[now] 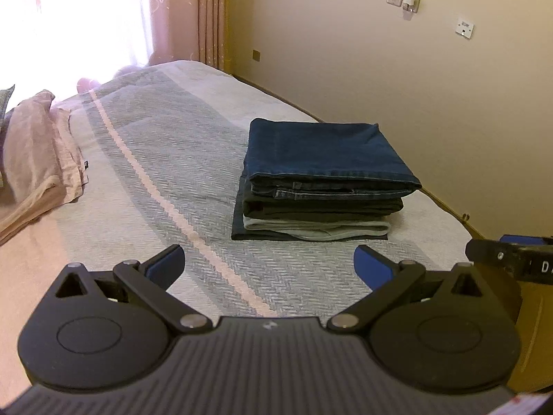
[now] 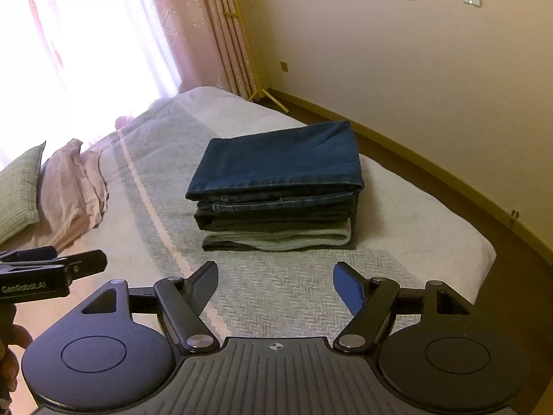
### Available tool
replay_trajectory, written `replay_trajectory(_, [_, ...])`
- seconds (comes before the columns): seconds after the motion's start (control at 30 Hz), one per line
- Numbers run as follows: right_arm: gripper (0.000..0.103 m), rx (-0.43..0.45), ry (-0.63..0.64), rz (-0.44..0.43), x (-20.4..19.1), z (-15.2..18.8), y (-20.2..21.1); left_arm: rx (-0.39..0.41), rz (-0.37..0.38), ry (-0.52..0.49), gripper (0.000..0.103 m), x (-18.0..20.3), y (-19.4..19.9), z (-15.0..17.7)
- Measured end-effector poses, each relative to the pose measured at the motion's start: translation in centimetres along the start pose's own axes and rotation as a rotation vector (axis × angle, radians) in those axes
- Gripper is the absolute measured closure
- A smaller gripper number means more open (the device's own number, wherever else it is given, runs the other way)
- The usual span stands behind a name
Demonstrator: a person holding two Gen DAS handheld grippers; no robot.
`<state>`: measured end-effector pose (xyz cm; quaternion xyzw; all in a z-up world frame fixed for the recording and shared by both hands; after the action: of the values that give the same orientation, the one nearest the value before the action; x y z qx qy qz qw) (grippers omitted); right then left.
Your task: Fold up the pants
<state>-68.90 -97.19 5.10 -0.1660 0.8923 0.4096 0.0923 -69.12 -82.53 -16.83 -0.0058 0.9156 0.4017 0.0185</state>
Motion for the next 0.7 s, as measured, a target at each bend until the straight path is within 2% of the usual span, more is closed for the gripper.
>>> replay_trajectory(0.7, [0.032, -0.013, 0.02, 0.02, -0.6, 0.8, 0.1, -0.008, 0.001, -0.005, 0.001, 0.9, 1.0, 0.7])
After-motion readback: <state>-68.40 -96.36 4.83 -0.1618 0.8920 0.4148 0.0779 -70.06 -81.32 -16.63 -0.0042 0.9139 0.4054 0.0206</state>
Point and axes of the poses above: each gripper's, at about its wrist camera, not at the fingertips, and y roughly against the way its jaws point, x to its right, z to its underside, the point moved 8 cm from there along -y, roughly the way its jaws point, and after that the axes turned 9 degrees about -z, right-handed, at the moved point
